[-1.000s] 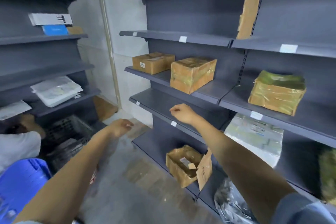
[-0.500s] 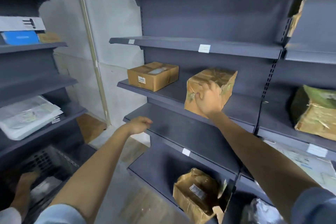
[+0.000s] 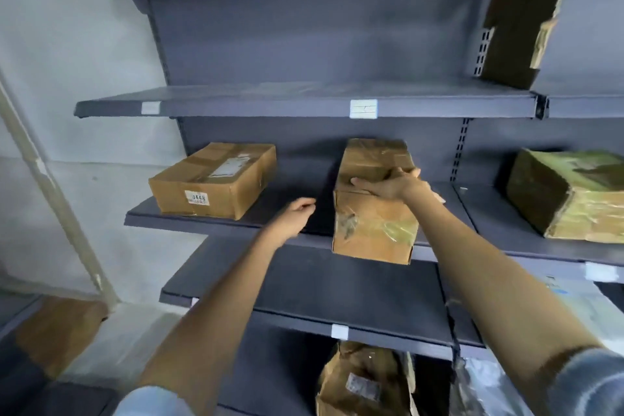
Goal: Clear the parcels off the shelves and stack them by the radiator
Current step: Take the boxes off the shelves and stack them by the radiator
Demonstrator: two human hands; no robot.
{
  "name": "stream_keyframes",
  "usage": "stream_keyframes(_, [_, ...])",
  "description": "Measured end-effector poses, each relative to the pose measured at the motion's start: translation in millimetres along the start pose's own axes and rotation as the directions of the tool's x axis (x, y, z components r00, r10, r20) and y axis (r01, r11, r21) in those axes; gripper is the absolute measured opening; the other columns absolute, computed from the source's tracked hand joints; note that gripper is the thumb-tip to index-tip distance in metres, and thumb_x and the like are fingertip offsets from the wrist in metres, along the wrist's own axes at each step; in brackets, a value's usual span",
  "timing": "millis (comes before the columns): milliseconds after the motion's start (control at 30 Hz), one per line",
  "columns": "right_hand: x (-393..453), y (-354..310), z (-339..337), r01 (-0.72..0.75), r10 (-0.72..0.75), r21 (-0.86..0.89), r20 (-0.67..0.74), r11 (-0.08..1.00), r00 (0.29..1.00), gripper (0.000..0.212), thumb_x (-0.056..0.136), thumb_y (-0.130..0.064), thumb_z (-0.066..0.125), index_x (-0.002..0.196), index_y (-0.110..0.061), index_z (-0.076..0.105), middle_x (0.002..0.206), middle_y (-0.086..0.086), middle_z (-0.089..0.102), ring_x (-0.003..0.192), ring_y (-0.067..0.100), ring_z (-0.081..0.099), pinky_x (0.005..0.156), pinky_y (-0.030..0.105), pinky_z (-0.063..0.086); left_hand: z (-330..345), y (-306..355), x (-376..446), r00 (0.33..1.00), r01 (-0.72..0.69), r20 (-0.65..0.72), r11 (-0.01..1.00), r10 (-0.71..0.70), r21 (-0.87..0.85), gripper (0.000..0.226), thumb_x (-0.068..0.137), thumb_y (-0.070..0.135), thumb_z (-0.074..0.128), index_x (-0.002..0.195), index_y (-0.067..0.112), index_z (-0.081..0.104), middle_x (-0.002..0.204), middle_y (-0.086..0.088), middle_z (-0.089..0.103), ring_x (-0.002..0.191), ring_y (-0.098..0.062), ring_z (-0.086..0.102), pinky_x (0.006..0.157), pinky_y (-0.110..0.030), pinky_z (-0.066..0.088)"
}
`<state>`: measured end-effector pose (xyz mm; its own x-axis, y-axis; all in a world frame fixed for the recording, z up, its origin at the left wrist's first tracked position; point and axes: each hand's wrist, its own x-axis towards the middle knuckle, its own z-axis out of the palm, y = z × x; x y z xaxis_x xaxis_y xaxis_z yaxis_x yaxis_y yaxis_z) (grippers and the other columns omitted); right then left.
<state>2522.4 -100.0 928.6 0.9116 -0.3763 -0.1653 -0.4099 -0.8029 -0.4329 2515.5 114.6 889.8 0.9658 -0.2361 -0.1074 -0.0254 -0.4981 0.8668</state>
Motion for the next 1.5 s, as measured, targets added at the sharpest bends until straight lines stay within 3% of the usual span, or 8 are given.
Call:
stream_keyframes(167, [6,14,0,-0.02,0.009,0.281,0.039,0.959,0.999,0.148,0.024,-0.084,0.067,0.149,-0.024,0.016,0.154,0.003,0.029,0.141,0.026,0.03,0.116,0.043,0.027,27,16,44,0.982,0.133,0.175,0.923,-0.073,-0.36,0.058,0.093,0.059,0.033,0.14,0.025,0.035,0.146,-0.005,0.04,0.128,-0.028,0.044,0.1,-0.05,0.041])
stream_keyframes(333, [-21,42,21,0.017,0.126,0.71,-0.149,0.704,0.981,0.105,0.034,-0.06,0.083,0.123,-0.012,0.055,0.119,0.003,0.065,0.109,0.022,0.062,0.096,0.04,0.051,33,29,54,0.912,0.189,0.409,0.908,-0.022,-0.374,0.049,0.086,0.061,0.047,0.127,0.034,0.044,0.126,0.001,0.057,0.093,-0.017,0.059,0.07,-0.038,0.049])
stream_keyframes(567, [-88,110,11,0.127,0.19,0.769,-0.309,0.627,0.932,0.026,0.067,-0.036,0.082,0.082,-0.022,0.066,0.087,-0.005,0.068,0.077,0.01,0.065,0.071,0.024,0.054,88,46,-4,0.878,0.169,0.475,0.895,0.053,-0.412,0.034,0.09,0.042,0.054,0.122,0.037,0.043,0.134,0.0,0.053,0.112,-0.025,0.055,0.095,-0.055,0.044])
stream_keyframes(833, [-249,310,-45,0.04,0.383,0.82,-0.309,0.571,0.87,0.029,0.071,-0.027,0.08,0.094,-0.011,0.072,0.08,-0.001,0.075,0.07,0.013,0.069,0.059,0.021,0.055,292,85,-195,0.891,0.038,0.421,0.897,0.169,-0.441,0.085,0.091,0.035,0.053,0.15,0.017,-0.007,0.155,-0.009,0.022,0.137,-0.029,0.032,0.113,-0.041,0.028])
stream_keyframes(967, [-376,427,-64,-0.034,0.566,0.847,-0.324,0.53,0.758,0.041,0.07,-0.033,0.08,0.104,-0.012,0.072,0.104,0.01,0.073,0.094,0.025,0.069,0.088,0.037,0.055,393,115,-299,0.748,0.077,0.616,0.89,0.248,-0.45,0.084,0.091,0.033,0.052,0.15,0.018,-0.006,0.155,-0.009,0.021,0.139,-0.029,0.029,0.114,-0.044,0.027])
stream_keyframes(1167, [-579,550,-61,-0.01,0.739,0.935,-0.274,0.356,0.616,0.031,0.09,-0.03,0.059,0.121,-0.027,0.06,0.106,-0.004,0.071,0.089,0.011,0.07,0.068,0.023,0.056,544,162,-437,0.422,0.267,0.873,0.887,0.245,-0.378,0.058,0.086,0.023,0.062,0.138,0.02,0.037,0.136,-0.009,0.052,0.118,-0.03,0.055,0.1,-0.05,0.046])
stream_keyframes(1267, [-653,591,-56,-0.009,0.826,0.95,-0.268,0.313,0.495,0.038,0.089,-0.032,0.059,0.127,-0.024,0.056,0.113,-0.001,0.067,0.096,0.016,0.065,0.081,0.028,0.052,603,179,-497,0.248,0.245,0.949,0.935,0.194,-0.255,0.052,0.085,0.025,0.063,0.132,0.02,0.042,0.127,-0.011,0.058,0.109,-0.032,0.06,0.087,-0.048,0.052])
stream_keyframes(1500, [-713,698,-34,0.061,0.929,0.97,-0.242,0.235,0.279,0.02,0.092,-0.021,0.056,0.107,-0.033,0.061,0.091,-0.013,0.069,0.077,0.003,0.065,0.06,0.016,0.053,736,215,-567,0.104,0.049,0.992,0.996,0.071,-0.076,0.036,0.087,0.022,0.058,0.118,0.013,0.043,0.093,-0.008,0.053,0.07,-0.019,0.055,0.039,-0.03,0.049])
